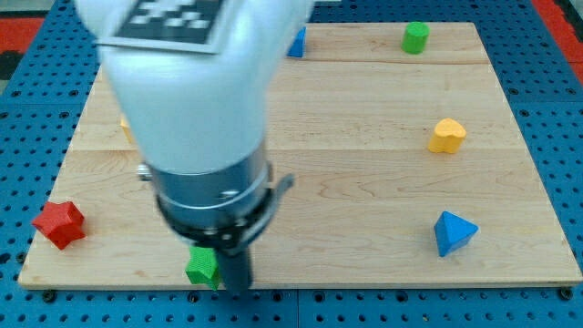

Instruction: Move the green star to the bottom center

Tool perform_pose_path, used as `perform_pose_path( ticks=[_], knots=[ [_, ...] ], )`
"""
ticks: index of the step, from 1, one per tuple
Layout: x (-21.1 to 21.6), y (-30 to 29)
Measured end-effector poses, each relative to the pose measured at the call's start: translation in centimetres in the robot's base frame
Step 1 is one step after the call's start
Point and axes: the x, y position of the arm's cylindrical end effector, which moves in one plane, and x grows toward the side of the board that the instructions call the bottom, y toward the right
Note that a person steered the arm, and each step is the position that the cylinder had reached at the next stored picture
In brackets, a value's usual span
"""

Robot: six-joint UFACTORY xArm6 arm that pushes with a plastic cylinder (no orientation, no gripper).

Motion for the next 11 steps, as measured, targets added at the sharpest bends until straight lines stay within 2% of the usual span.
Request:
perform_pose_path(
  ticks=[1, 2, 3, 5, 6, 8, 9, 10, 11],
  knots=[
    [-0.1, -7.7],
    [-0.5, -12.9],
    [-2.7, -14.0],
    [-3.4, -1.9],
    [-0.2, -5.0],
    [-1.9, 0.9],
    [-2.4, 2.1],
    [-2.6, 0.4],
    [-1.1, 1.4]
  ],
)
